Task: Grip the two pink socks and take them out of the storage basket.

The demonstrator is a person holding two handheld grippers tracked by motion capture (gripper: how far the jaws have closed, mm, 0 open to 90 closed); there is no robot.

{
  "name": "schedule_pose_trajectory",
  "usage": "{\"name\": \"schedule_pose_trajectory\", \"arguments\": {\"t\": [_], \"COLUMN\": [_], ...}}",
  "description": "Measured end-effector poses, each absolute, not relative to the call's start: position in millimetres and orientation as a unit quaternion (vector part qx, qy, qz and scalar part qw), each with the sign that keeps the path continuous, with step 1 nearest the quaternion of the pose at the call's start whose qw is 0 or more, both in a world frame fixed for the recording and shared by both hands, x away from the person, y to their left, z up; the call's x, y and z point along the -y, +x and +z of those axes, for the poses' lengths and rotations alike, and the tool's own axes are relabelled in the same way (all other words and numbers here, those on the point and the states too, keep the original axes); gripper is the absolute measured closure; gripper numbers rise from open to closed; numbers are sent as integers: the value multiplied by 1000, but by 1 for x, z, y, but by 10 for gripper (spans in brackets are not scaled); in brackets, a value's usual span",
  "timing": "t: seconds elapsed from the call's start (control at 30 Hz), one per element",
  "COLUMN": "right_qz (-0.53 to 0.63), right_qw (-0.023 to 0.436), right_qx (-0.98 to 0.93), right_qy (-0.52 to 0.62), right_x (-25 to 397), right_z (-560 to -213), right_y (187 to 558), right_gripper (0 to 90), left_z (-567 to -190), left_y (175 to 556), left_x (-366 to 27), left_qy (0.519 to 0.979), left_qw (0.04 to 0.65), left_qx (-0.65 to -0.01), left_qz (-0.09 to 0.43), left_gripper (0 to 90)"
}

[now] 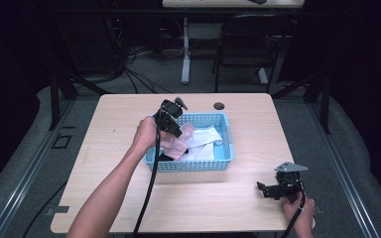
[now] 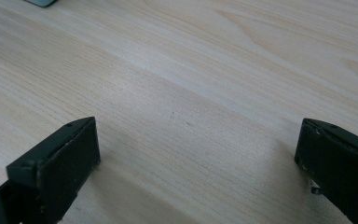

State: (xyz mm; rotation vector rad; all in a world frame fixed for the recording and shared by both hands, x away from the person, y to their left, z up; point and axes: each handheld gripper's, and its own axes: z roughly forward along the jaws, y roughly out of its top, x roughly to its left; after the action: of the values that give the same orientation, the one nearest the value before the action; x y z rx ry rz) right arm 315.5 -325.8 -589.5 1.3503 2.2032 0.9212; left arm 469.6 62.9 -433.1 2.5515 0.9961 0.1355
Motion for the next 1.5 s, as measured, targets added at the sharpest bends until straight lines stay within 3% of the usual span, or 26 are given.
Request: {"name": "schedule_pose_trajectory", "arguments": {"t": [0.9,1.5], "right_qz": [328,327], "right_qw": [200,198], "right_qx": [-788,-788], "right_qy": [482,483], "right_x": [326,326], "right_z": [-590,-589], "right_y": [316,315], "right_gripper": [0,0], "left_z": [-378,-342], "left_y": [460,441], "left_x": [-86,-145], "left_qy": [906,892], "left_qw": [219,225], "left_qx": [-356,-378], "left_qz": [69,104], "left_gripper": [852,849]}}
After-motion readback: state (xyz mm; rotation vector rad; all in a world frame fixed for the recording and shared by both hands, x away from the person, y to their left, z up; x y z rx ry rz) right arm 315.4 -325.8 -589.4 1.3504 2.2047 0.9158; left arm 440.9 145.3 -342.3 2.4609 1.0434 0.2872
